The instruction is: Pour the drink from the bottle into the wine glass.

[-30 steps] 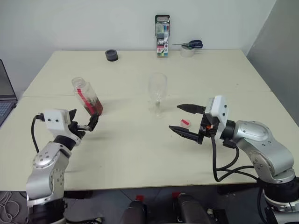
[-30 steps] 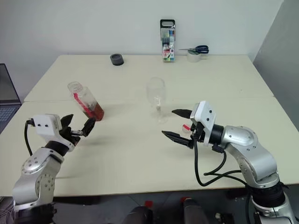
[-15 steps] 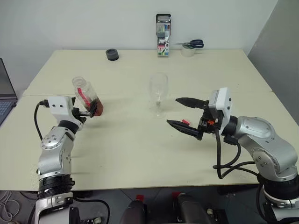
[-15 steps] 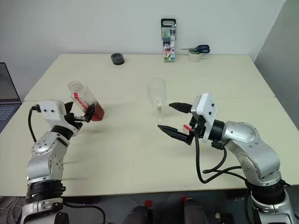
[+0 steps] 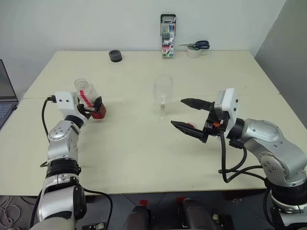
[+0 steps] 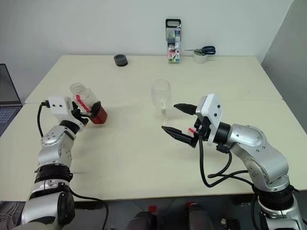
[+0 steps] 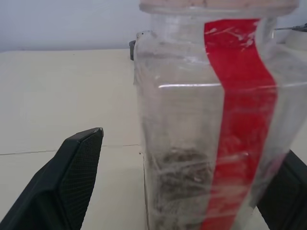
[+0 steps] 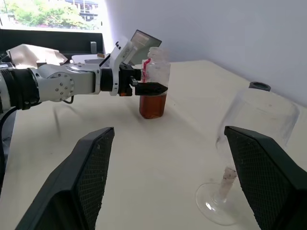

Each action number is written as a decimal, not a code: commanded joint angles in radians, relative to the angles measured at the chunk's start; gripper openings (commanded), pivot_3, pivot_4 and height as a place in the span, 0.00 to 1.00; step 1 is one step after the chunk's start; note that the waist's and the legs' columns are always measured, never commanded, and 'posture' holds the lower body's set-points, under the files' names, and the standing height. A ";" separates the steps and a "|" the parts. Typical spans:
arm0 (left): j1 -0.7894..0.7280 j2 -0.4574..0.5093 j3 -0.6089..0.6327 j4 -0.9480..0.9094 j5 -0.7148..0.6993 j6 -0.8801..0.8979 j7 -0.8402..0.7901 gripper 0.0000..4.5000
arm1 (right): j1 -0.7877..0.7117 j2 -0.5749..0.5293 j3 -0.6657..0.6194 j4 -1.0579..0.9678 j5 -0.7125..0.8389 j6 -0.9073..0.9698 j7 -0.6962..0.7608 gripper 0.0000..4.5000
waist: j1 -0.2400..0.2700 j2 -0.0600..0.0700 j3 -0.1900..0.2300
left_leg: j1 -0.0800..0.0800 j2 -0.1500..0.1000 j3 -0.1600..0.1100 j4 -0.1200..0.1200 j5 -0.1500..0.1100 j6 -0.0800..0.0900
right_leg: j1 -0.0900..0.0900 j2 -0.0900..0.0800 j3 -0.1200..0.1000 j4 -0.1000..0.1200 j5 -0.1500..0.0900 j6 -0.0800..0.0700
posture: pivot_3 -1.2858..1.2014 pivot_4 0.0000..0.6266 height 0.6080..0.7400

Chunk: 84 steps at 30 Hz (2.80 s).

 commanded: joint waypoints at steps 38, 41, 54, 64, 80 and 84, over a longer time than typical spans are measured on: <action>-0.489 0.122 -0.502 0.044 0.553 -0.341 -0.054 0.38 | -0.142 0.156 -0.019 0.127 -0.090 -0.083 -0.169 0.88 | -0.003 -0.005 0.003 | -0.003 -0.002 0.002 0.001 0.000 0.000 | -0.003 0.001 0.000 0.002 0.000 0.001 | 0.52 0.24 1.00; -0.542 0.119 -0.531 0.095 0.593 -0.395 -0.044 0.38 | -0.151 0.162 -0.015 0.139 -0.101 -0.091 -0.163 0.88 | -0.003 -0.005 0.003 | -0.003 -0.002 0.002 0.001 0.000 0.000 | -0.003 0.001 0.000 0.002 -0.001 0.001 | 0.52 0.24 1.00; -0.695 0.116 -0.655 0.271 0.762 -0.585 0.033 0.38 | -0.145 0.180 -0.001 0.141 -0.128 -0.109 -0.181 0.88 | -0.004 -0.005 0.003 | -0.004 -0.003 0.002 0.001 0.000 0.001 | -0.004 0.001 0.000 0.003 -0.001 0.001 | 0.52 0.24 1.00; -0.760 0.139 -0.736 0.332 0.886 -0.657 0.118 0.38 | -0.123 0.190 0.011 0.121 -0.125 -0.100 -0.205 0.88 | -0.005 -0.005 0.003 | -0.004 -0.004 0.002 0.001 0.000 0.001 | -0.004 0.001 0.000 0.004 -0.001 0.002 | 0.52 0.24 1.00; -0.816 0.146 -0.794 0.380 0.977 -0.683 0.186 0.38 | -0.109 0.193 0.019 0.115 -0.129 -0.107 -0.216 0.88 | -0.005 -0.005 0.003 | -0.004 -0.004 0.002 0.001 0.000 0.001 | -0.004 0.001 0.000 0.005 -0.001 0.002 | 0.52 0.24 1.00; -0.831 0.145 -0.811 0.395 1.003 -0.686 0.206 0.38 | -0.110 0.192 0.018 0.117 -0.130 -0.110 -0.215 0.88 | -0.005 -0.005 0.003 | -0.004 -0.005 0.003 0.001 0.000 0.001 | -0.004 0.001 0.000 0.005 -0.001 0.002 | 0.52 0.24 1.00</action>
